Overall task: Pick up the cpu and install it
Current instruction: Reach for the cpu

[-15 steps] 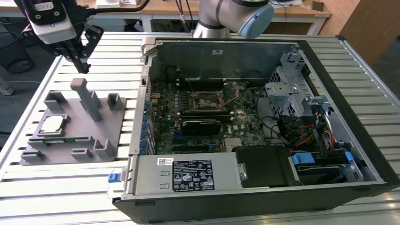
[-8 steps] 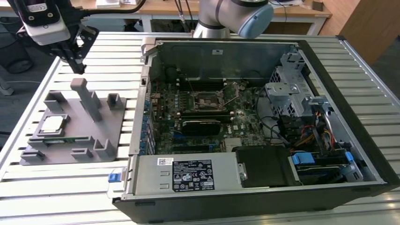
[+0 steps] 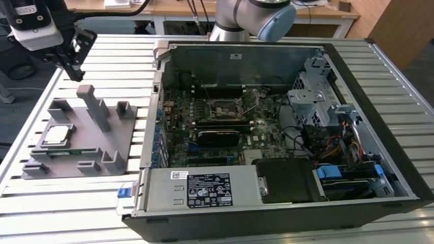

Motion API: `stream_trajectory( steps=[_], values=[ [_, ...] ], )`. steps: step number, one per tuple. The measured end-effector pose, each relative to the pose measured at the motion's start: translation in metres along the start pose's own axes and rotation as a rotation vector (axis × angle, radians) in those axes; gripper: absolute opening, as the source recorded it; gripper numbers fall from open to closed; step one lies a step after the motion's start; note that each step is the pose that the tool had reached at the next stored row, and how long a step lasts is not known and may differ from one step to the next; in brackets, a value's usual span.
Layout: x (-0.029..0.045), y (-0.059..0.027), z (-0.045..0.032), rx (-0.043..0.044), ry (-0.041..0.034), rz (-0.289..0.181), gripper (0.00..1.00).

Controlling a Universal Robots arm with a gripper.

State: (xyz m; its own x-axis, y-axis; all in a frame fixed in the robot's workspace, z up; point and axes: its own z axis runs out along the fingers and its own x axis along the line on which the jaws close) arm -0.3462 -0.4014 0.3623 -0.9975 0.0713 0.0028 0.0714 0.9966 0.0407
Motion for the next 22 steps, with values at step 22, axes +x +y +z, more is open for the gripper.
stream_trajectory(
  steps=[22],
  values=[
    [0.0411,-0.0087,0.0084,0.0013,0.0140,-0.067,0.11]
  ],
)
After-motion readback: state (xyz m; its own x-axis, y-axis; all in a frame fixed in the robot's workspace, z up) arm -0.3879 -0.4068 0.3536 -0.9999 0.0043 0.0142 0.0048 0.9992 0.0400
